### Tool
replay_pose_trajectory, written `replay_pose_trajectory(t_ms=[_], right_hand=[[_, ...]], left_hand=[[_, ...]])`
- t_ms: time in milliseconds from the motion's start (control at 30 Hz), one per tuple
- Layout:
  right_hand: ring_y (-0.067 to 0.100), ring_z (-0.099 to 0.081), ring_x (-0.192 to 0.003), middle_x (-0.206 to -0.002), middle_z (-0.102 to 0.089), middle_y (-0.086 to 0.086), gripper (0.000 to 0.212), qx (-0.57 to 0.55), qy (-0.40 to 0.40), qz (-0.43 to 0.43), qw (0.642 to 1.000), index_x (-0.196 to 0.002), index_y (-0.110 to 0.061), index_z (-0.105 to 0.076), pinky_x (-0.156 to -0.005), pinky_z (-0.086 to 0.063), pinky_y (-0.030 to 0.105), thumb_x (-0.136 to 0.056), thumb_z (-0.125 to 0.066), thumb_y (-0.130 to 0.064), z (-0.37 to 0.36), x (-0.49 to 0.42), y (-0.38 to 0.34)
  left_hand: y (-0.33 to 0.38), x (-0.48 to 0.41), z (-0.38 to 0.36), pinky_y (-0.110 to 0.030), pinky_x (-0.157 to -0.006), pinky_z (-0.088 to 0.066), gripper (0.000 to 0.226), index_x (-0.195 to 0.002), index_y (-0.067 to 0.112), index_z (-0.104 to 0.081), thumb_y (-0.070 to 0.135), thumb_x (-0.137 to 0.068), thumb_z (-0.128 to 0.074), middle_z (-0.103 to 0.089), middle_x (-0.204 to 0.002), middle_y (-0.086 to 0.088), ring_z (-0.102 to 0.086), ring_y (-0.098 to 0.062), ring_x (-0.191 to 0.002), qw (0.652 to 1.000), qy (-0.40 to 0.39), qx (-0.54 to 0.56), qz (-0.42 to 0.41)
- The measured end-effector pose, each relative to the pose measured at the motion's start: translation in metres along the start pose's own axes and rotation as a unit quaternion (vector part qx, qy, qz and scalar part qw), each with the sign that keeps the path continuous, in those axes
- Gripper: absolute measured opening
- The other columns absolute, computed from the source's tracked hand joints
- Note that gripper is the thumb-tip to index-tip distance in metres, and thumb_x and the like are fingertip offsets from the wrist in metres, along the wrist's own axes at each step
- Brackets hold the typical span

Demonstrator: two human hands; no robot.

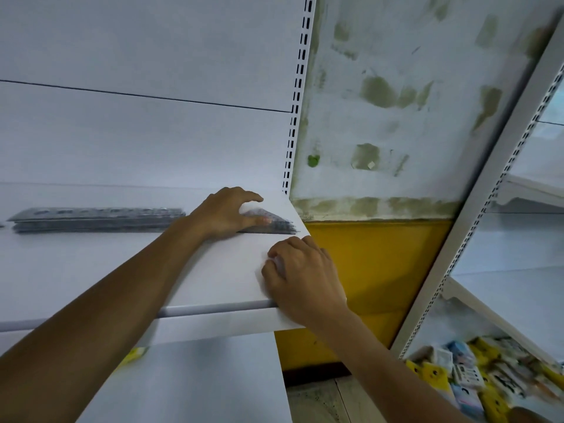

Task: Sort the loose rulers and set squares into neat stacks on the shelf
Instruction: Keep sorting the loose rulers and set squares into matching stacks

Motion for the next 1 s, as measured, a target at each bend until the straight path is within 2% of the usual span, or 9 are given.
replay_pose_trajectory(t_ms=[233,367,433,500,633,733,833,1000], right_hand=[[0.015,-0.049,-0.107,-0.117,-0.06,-0.003,0.028,-0.009,-0.018,-0.027,0.999,-0.105,-0.02,-0.06,-0.093,-0.042,0.034,-0.09,-0.042,-0.034,0.001,-0.006,0.006],[0.02,-0.053,-0.103,-0.115,-0.061,0.002,0.026,0.052,-0.042,-0.032,0.997,-0.1,-0.015,-0.063,-0.081,-0.044,0.03,-0.086,-0.044,-0.024,0.003,-0.023,-0.005],[0.022,-0.054,-0.108,-0.12,-0.06,0.005,0.028,0.033,-0.043,-0.018,0.998,-0.108,-0.014,-0.062,-0.086,-0.042,0.028,-0.085,-0.047,-0.021,0.001,-0.031,-0.027],[0.023,-0.049,-0.114,-0.124,-0.056,0.007,0.033,0.031,-0.044,0.033,0.998,-0.118,-0.013,-0.055,-0.094,-0.039,0.031,-0.087,-0.047,-0.021,-0.007,-0.036,-0.064],[0.024,-0.049,-0.107,-0.116,-0.056,0.007,0.032,-0.001,-0.037,0.128,0.991,-0.119,-0.013,-0.05,-0.085,-0.041,0.033,-0.088,-0.049,-0.021,-0.015,-0.053,-0.156],[0.023,-0.05,-0.109,-0.117,-0.055,0.005,0.033,-0.05,-0.024,0.179,0.982,-0.12,-0.014,-0.05,-0.086,-0.041,0.032,-0.088,-0.052,-0.021,-0.013,-0.068,-0.232],[0.022,-0.053,-0.106,-0.117,-0.057,0.004,0.032,-0.118,-0.011,0.209,0.971,-0.118,-0.014,-0.051,-0.084,-0.043,0.033,-0.087,-0.054,-0.02,-0.015,-0.076,-0.309],[0.022,-0.055,-0.104,-0.115,-0.058,0.004,0.031,-0.178,-0.061,0.235,0.953,-0.116,-0.014,-0.053,-0.085,-0.044,0.034,-0.085,-0.056,-0.02,-0.056,-0.07,-0.422]], left_hand=[[0.012,0.029,0.039,-0.036,-0.098,-0.037,0.035,-0.114,0.024,-0.061,0.044,-0.086,-0.057,-0.058,-0.12,0.001,-0.049,-0.019,-0.115,0.998,0.06,-0.014,-0.033],[-0.011,0.07,0.073,-0.035,-0.086,-0.037,0.031,-0.102,0.024,-0.065,0.045,-0.091,-0.045,-0.062,-0.109,0.001,-0.054,-0.022,-0.104,0.991,0.111,-0.076,0.008],[-0.026,0.094,0.09,-0.036,-0.085,-0.035,0.032,-0.1,0.023,-0.066,0.043,-0.093,-0.042,-0.062,-0.107,-0.001,-0.053,-0.024,-0.103,0.988,0.121,-0.092,0.031],[-0.039,0.12,0.112,-0.036,-0.086,-0.036,0.03,-0.101,0.022,-0.066,0.041,-0.093,-0.044,-0.061,-0.107,-0.002,-0.052,-0.025,-0.104,0.985,0.14,-0.088,0.038],[-0.075,0.174,0.163,-0.03,-0.087,-0.036,0.026,-0.11,0.023,-0.061,0.036,-0.09,-0.052,-0.059,-0.112,0.0,-0.05,-0.02,-0.107,0.981,0.145,-0.116,0.051],[-0.107,0.223,0.206,-0.027,-0.083,-0.035,0.027,-0.114,0.024,-0.059,0.035,-0.089,-0.053,-0.058,-0.114,0.002,-0.05,-0.018,-0.107,0.972,0.164,-0.146,0.082],[-0.142,0.278,0.248,-0.028,-0.082,-0.038,0.026,-0.112,0.025,-0.059,0.036,-0.088,-0.054,-0.058,-0.111,0.004,-0.051,-0.017,-0.104,0.963,0.177,-0.161,0.123],[-0.199,0.374,0.303,-0.027,-0.083,-0.039,0.028,-0.114,0.023,-0.06,0.031,-0.087,-0.057,-0.059,-0.113,0.003,-0.053,-0.016,-0.101,0.949,0.185,-0.173,0.187]])
Point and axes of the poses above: each hand's wrist, its own x-axis away from the middle knuckle, its own z-axis out of the back of the hand, y = z × x, the point moved 9 cm from there along -x, towards the middle knuckle
